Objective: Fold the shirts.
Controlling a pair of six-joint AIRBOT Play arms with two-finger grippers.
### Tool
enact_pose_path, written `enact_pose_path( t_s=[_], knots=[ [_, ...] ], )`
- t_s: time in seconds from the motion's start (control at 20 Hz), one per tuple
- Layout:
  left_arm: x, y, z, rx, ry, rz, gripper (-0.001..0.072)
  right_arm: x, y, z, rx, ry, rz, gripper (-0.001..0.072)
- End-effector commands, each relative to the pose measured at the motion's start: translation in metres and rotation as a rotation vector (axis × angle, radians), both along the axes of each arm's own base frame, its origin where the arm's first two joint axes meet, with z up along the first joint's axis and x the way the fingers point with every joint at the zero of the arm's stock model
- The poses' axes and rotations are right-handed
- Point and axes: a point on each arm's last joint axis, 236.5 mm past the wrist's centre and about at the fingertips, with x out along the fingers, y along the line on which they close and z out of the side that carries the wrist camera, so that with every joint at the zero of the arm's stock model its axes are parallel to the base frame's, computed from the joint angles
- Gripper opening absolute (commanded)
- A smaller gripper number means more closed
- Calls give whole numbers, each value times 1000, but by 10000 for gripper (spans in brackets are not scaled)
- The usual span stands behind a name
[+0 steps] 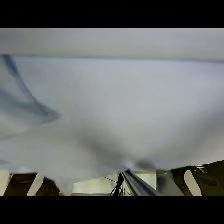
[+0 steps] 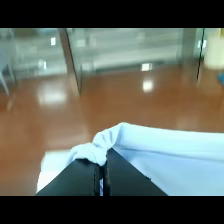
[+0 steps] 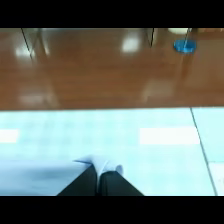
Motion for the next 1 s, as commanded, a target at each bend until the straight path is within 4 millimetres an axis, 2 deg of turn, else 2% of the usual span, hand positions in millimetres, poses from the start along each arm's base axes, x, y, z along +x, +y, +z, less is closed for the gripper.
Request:
enact_pose_path(
  t_s=[0.0, 0.1, 0.2, 0.35, 0.5, 0.65, 0.8, 0.95],
  knots=[
    [47, 13, -66, -6, 199, 27, 21, 26, -10, -49, 40, 151, -10, 21],
    [89, 2, -117, -55, 353, -29, 22, 62, -15, -82, 67, 199, 6, 21],
    [135, -13, -166, -131, 480, -94, 21, 104, -15, -125, 130, 266, 45, 21],
    [204, -19, -235, -215, 625, -118, 22, 170, -4, -187, 232, 357, 149, 20],
    [266, -21, -296, -265, 693, -95, 21, 238, -7, -240, 334, 415, 185, 21],
    [311, -16, -356, -390, 767, -10, 21, 289, 4, -295, 504, 501, 231, 20],
    [347, -13, -397, -448, 805, 37, 22, 337, 3, -339, 533, 548, 194, 21],
    [365, -19, -425, -505, 845, 40, 22, 373, 13, -368, 591, 596, 164, 20]
  ],
)
